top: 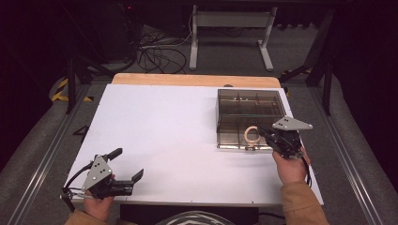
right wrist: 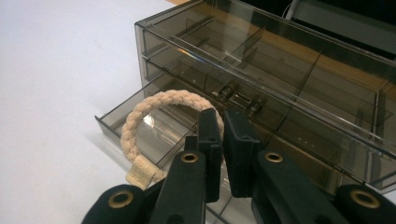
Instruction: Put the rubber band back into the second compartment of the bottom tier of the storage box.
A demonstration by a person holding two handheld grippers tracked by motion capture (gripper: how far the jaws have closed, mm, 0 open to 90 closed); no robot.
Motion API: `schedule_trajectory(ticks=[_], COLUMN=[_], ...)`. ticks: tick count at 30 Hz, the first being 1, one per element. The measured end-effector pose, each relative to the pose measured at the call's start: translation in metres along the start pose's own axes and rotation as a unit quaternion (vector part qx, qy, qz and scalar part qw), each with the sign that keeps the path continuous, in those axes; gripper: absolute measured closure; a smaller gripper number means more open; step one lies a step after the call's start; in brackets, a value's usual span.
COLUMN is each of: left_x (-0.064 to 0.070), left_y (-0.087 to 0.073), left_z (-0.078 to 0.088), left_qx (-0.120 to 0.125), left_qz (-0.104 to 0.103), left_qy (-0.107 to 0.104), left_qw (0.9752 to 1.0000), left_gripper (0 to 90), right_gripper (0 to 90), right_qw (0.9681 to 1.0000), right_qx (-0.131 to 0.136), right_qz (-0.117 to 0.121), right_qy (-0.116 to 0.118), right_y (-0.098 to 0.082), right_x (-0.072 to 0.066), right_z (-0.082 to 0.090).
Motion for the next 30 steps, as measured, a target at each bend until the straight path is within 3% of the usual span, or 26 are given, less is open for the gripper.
schedule_trajectory(ticks=[19, 23, 30], left_x=[0.000, 0.000, 0.000], left_y=[0.000, 0.000, 0.000], left_z=[-0.001, -0.001, -0.001], left_qx=[0.003, 0.003, 0.004], left_qz=[0.004, 0.003, 0.002], left_qy=[-0.001, -0.001, -0.002], left_qw=[1.0000, 1.0000, 1.0000], left_gripper=[2.3, 2.3, 2.3], right_gripper=[85.5, 85.5, 85.5], right_qw=[0.9996, 0.9997, 0.9991], right_qx=[0.013, 0.010, 0.007], right_qz=[0.020, 0.016, 0.033], right_qy=[-0.016, -0.019, -0.028], right_y=[0.002, -0.001, -0.006], right_x=[0.007, 0.008, 0.011], right_z=[-0.019, -0.023, -0.030])
Point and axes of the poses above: each handheld gripper's, and its own axes: z roughly backward along the jaws, y roughly out of its top, x roughly to its right, the point moved 10 cm from there along -z, roughly forward along the jaws, and after that the axes turned 6 degrees about x, right-handed, at the moved point
